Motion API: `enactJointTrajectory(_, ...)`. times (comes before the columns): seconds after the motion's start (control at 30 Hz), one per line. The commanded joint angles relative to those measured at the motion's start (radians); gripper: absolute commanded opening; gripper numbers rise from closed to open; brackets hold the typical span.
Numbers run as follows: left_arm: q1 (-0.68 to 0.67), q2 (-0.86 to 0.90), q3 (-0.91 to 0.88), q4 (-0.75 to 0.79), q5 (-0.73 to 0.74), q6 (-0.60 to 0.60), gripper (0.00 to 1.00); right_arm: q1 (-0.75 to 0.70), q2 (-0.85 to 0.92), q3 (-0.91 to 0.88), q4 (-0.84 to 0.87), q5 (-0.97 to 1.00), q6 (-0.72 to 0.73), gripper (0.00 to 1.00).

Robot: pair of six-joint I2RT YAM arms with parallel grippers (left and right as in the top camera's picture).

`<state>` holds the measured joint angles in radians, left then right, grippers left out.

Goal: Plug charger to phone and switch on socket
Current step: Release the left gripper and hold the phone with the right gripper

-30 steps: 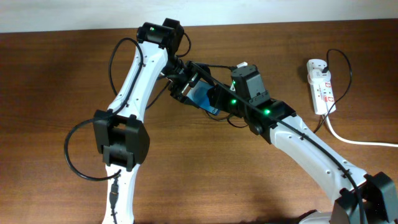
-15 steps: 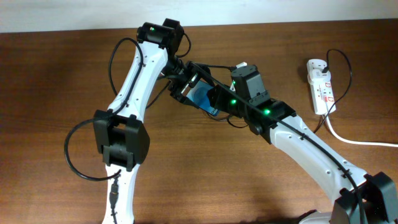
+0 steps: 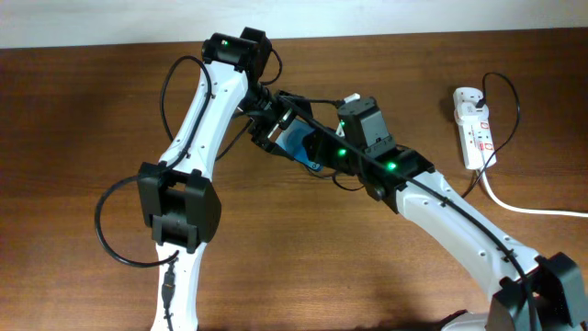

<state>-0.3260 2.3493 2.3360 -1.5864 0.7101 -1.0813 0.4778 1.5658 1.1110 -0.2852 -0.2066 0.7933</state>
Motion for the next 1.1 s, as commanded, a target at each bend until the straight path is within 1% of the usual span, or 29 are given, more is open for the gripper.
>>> enactJointTrajectory(0.0,-0.002,0.001,0.027,-0.005,0.038,0.013,0.00,0.009,0.034,0.020,0.008,-0.007,-0.014,0.36)
enactJointTrajectory(0.23,-0.002,0.001,0.027,-0.005,0.038,0.013,0.00,0.009,0.042,0.020,0.017,-0.011,-0.014,0.27)
enactJointTrajectory(0.33,-0.002,0.001,0.027,-0.005,0.038,0.013,0.00,0.009,0.042,0.020,0.030,-0.030,-0.014,0.21)
enactJointTrajectory(0.5,-0.001,0.001,0.027,-0.005,0.038,0.013,0.00,0.009,0.042,0.020,0.039,-0.053,-0.014,0.09)
enactJointTrajectory(0.53,-0.001,0.001,0.027,-0.005,0.038,0.013,0.00,0.009,0.042,0.020,0.039,-0.055,-0.014,0.04)
enactJointTrajectory(0.6,-0.001,0.001,0.027,-0.005,0.038,0.013,0.00,0.009,0.042,0.020,0.039,-0.056,-0.014,0.04)
enactJointTrajectory(0.67,-0.001,0.001,0.027,-0.005,0.038,0.013,0.06,0.009,0.042,0.020,0.039,-0.063,-0.014,0.04)
enactJointTrajectory(0.7,-0.001,0.001,0.027,-0.005,0.038,0.013,0.13,0.009,0.042,0.020,0.039,-0.065,-0.014,0.04)
enactJointTrajectory(0.77,-0.001,0.001,0.027,-0.005,0.038,0.013,0.22,0.009,0.042,0.020,0.039,-0.071,-0.014,0.04)
enactJointTrajectory(0.83,-0.001,0.001,0.027,-0.005,0.038,0.013,0.37,0.006,0.042,0.020,0.039,-0.071,-0.014,0.04)
enactJointTrajectory(0.87,-0.001,0.001,0.027,-0.005,0.038,0.013,0.40,0.005,0.042,0.020,0.039,-0.071,-0.014,0.04)
enactJointTrajectory(0.93,-0.001,0.001,0.027,-0.005,0.038,0.014,0.51,-0.004,0.041,0.020,0.037,-0.074,-0.014,0.04)
enactJointTrajectory(1.0,0.001,0.001,0.027,-0.004,0.038,0.013,0.57,-0.014,0.040,0.020,0.033,-0.079,-0.014,0.04)
enactJointTrajectory(1.07,0.004,0.001,0.027,-0.003,0.038,0.013,0.57,-0.023,0.036,0.020,0.023,-0.082,-0.014,0.04)
